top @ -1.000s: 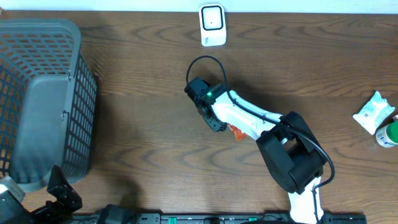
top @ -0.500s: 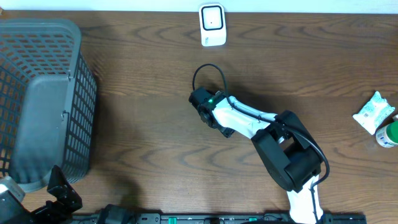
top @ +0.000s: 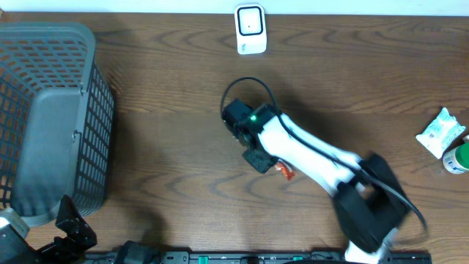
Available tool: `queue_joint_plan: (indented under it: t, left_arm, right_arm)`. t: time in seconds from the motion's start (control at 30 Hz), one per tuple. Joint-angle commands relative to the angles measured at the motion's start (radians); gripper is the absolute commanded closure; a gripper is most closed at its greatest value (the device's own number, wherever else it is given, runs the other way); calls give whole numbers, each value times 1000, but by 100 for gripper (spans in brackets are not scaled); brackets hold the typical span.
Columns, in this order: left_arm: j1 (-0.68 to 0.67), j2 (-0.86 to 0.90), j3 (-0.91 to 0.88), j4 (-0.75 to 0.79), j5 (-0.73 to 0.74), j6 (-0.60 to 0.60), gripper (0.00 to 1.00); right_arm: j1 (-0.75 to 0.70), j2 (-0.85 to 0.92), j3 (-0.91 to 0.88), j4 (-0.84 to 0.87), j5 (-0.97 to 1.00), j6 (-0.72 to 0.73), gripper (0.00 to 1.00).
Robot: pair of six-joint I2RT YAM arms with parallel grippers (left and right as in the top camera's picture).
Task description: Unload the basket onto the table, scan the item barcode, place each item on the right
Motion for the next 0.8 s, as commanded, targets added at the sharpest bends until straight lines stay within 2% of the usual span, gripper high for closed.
queue_joint_plan:
  t: [0.0, 0.17, 0.37, 0.57, 0.7, 0.77]
  left_arm:
    - [1, 1, 6, 0, -6, 9, 2]
    - [1, 1, 6, 0, -6, 9, 2]
    - [1, 1, 6, 0, -6, 9, 2]
    - [1, 1, 6, 0, -6, 9, 2]
    - [1, 1, 6, 0, -6, 9, 2]
    - [1, 1, 6, 0, -6, 9, 2]
  right_arm:
    - [69, -131, 18, 5, 96, -113, 99]
    - [119, -148, 16, 58, 356, -168, 99]
    - [132, -142, 14, 248, 387, -328, 99]
    - [206, -145, 14, 352, 548, -445, 99]
    - [260, -145, 14, 337, 541, -422, 99]
    - [269, -148, 14, 337, 452, -363, 99]
